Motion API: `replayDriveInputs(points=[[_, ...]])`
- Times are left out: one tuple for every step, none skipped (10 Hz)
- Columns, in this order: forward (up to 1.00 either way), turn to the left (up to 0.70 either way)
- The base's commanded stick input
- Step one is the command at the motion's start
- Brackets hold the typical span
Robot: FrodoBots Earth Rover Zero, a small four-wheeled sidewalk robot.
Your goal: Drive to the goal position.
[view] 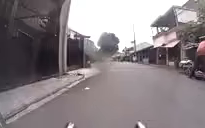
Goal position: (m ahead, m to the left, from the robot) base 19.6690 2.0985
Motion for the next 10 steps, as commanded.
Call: replayDriveInputs(points=[[0.7, 0.0], [0.7, 0.0], [0.7, 0.0], [0.7, 0.0], [0.7, 0.0], [0.7, 0.0], [0.7, 0.0], [0.7, 0.0], [0.7, 0.0], [0.7, 0.0]])
